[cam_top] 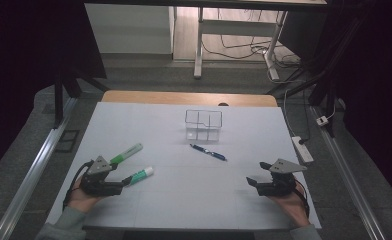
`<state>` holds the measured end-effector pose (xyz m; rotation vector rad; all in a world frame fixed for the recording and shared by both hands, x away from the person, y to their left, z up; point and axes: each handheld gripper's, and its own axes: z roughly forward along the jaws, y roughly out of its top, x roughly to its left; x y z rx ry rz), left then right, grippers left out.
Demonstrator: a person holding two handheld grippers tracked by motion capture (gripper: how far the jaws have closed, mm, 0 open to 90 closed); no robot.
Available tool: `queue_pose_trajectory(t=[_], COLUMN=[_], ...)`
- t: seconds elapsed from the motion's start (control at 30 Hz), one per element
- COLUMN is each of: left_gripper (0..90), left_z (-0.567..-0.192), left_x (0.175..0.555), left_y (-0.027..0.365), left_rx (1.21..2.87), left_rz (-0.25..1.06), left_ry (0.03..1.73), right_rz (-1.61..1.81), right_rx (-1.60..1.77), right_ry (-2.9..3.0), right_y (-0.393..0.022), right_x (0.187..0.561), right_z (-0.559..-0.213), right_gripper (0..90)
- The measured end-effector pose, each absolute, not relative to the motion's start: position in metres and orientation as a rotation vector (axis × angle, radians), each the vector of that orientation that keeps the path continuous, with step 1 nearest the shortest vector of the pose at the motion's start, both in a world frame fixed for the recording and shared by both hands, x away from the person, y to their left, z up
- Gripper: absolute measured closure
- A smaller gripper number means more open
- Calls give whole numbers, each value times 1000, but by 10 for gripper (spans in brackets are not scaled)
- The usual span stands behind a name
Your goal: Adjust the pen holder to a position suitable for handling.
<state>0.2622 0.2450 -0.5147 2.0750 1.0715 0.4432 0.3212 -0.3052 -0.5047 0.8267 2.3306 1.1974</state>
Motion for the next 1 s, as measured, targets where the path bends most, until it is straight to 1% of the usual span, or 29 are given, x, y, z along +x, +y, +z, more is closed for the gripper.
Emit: queue_pose_trajectory(t=[0.5, 1.0], left_gripper=[250, 249], left_z=[-515, -513], left_x=[262, 264], left_y=[245, 247], left_rx=[2067, 2038], left_rz=[446, 432], left_ry=[1062, 1041], right_rz=[1192, 1207], right_rx=[816, 847], right_ry=[2364, 2365], right_y=[-301, -297], right_x=[321, 326], right_z=[-505, -496], right_gripper=[220, 232])
